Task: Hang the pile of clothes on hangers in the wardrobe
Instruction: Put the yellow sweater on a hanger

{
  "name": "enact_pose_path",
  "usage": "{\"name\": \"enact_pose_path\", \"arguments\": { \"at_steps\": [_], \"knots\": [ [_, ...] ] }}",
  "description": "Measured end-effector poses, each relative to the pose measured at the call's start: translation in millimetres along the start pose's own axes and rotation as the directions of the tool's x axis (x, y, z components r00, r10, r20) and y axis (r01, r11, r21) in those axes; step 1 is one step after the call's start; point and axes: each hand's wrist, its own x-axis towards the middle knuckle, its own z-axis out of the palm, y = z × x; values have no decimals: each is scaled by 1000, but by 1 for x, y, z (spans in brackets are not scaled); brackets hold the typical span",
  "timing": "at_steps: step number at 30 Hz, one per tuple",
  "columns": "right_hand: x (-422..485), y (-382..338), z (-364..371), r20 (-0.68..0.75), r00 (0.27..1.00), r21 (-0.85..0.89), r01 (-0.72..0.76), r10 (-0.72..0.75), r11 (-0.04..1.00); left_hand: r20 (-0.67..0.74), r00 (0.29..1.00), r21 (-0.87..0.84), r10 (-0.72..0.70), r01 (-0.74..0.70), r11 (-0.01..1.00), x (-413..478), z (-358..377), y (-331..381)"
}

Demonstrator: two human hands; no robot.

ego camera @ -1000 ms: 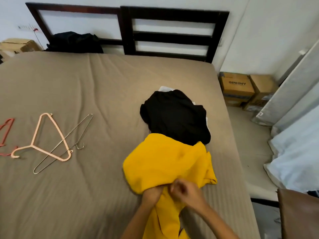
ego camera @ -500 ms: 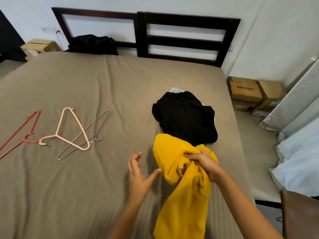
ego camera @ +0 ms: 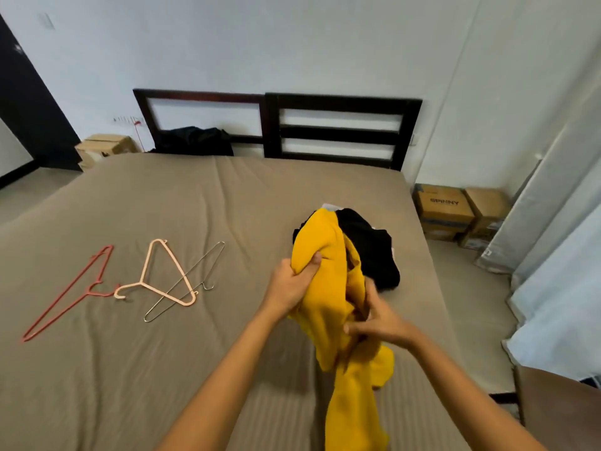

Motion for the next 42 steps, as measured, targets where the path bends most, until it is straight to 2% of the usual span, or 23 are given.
{"name": "enact_pose_path", "arguments": {
  "at_steps": [2,4,6,7,9,11,12,14,15,17,18,19,20,21,23,26,29,33,37,39,42],
  "knots": [
    [-12,9,16,-16,1000,1,20,-20,1000,84,996,30,32,-35,999,-10,-11,30],
    [-29,-3,13,-63,998,158,-10,20,987,126,991,49,50,-57,997,-18,-33,55],
    [-47,-23,-3,-33,999,347,-26,40,938,189,982,13,1,-3,1000,-27,-71,78],
    [-59,-38,-13,-27,999,425,-11,25,905,282,959,-15,-43,50,999,-33,-94,91],
    [-82,-68,-43,-32,998,549,63,-55,834,481,869,19,-120,126,992,-49,-143,121],
    [-99,-102,-70,-33,977,688,176,-212,704,623,770,85,-139,110,990,-62,-179,150],
    [-104,-118,-82,-63,964,701,226,-257,676,649,748,107,-142,96,990,-66,-191,164],
    [-95,-142,-102,-191,965,517,254,-179,818,629,766,125,-135,71,990,-62,-200,178],
    [-85,-150,-105,-267,956,416,229,-122,880,569,811,158,-133,51,986,-56,-197,176],
    [-60,-152,-104,-341,939,292,142,-36,946,313,939,338,-141,29,941,-33,-180,151],
    [-46,-146,-99,-357,933,217,127,-43,968,142,982,478,-128,45,877,-19,-169,126],
    [-34,-137,-90,-353,934,126,101,-50,987,-6,997,593,-80,68,802,-12,-157,98],
    [-25,-125,-79,-350,936,26,51,-39,998,-87,995,641,-39,86,763,-8,-142,68],
    [-18,-109,-66,-330,944,-45,7,-22,999,-95,995,639,-40,92,763,-8,-127,38],
    [-12,-80,-38,-244,970,-159,-44,4,986,26,983,573,-183,135,808,-18,-92,-17],
    [-5,-37,-2,-40,998,-372,-63,52,926,197,883,561,-427,256,788,-43,-40,-92],
    [0,0,13,65,991,-476,-69,113,877,200,815,584,-544,346,734,-57,-9,-155],
    [2,21,-4,38,993,-415,-89,115,905,198,797,600,-570,361,714,-53,11,-197],
    [-3,8,-26,116,993,-281,-1,35,960,226,788,587,-573,360,725,-45,46,-225],
    [-4,2,-33,163,987,-228,46,-8,973,222,805,605,-550,328,725,-39,62,-234],
    [6,7,-44,201,980,-204,33,9,978,287,831,615,-477,222,756,-16,62,-246]
  ]
}}
